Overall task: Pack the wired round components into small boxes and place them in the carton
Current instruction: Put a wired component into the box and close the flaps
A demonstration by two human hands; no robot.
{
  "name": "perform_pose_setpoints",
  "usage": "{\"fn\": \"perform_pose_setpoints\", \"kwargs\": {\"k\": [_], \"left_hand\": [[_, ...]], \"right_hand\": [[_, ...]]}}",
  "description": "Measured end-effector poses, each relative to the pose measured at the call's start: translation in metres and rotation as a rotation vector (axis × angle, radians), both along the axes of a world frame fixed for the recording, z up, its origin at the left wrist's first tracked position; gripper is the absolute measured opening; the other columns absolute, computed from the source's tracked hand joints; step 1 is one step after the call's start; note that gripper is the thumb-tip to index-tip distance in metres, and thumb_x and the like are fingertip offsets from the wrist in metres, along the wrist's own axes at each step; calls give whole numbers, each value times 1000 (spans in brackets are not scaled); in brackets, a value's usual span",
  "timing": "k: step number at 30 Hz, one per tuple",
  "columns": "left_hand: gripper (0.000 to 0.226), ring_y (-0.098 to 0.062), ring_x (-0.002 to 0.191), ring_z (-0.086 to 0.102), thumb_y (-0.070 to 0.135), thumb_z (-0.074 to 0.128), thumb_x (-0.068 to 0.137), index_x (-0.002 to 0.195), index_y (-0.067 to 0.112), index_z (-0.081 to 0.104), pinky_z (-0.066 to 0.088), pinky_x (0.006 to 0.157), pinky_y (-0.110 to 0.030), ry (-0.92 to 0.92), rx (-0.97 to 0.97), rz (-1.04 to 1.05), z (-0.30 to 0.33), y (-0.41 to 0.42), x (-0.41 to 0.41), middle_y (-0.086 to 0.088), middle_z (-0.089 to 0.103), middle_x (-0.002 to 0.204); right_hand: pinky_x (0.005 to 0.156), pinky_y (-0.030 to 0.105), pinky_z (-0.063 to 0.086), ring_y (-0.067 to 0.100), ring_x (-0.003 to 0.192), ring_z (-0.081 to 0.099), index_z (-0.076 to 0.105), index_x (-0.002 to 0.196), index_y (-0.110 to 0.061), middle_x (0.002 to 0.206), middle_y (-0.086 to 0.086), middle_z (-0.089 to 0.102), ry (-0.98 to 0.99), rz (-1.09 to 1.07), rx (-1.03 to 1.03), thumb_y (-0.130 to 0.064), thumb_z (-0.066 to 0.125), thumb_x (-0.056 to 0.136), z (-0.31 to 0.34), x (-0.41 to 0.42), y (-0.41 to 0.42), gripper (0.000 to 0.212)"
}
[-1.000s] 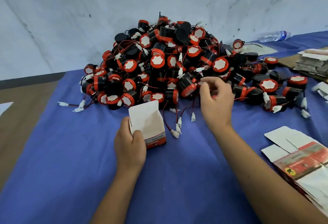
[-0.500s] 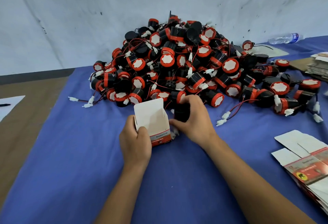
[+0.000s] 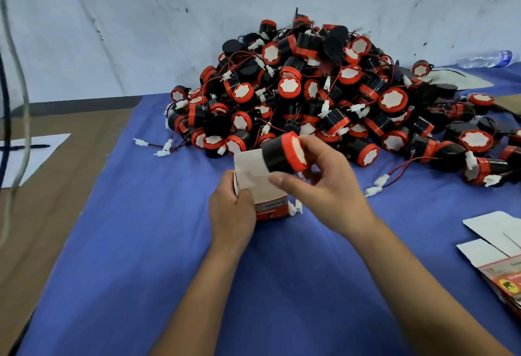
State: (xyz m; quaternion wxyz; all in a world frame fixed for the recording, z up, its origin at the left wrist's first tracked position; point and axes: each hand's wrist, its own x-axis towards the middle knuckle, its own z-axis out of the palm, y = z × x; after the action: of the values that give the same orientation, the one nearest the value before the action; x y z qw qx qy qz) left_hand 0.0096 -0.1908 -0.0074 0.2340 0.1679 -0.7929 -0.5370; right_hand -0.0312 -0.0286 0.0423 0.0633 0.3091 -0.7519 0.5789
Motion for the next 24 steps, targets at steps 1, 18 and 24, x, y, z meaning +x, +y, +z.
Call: {"fn": "perform_pose_setpoints", "kwargs": {"k": [1,18,24], "left_hand": [[31,-15,88,67,23,46,81,105,23,65,57,68,-31,3,-14,-13,-1,-1,-1,6,71,94],[24,-14,101,70,33,52,96,108,32,72,60,90,-43,0,114,-169,3,3,-1,10,76,104],[28,-21,104,73,30,49,99,108,28,76,61,89,-40,53,403,-210,2,0,-1,0,78,109]], "right_hand": [[88,43,53,18,103,63,64,121,-21,106,-7,67,113,-34,95,-48,81,82,1,4,-5,50],[93,45,49,20,108,58,48,133,-34,116,-8,66,322,-209,564,-34,81,82,-4,2,-8,61],[94,40,48,19,114,46,57,110,-21,110,-5,59,279,-220,592,-26,79,85,-9,3,-10,34]]}}
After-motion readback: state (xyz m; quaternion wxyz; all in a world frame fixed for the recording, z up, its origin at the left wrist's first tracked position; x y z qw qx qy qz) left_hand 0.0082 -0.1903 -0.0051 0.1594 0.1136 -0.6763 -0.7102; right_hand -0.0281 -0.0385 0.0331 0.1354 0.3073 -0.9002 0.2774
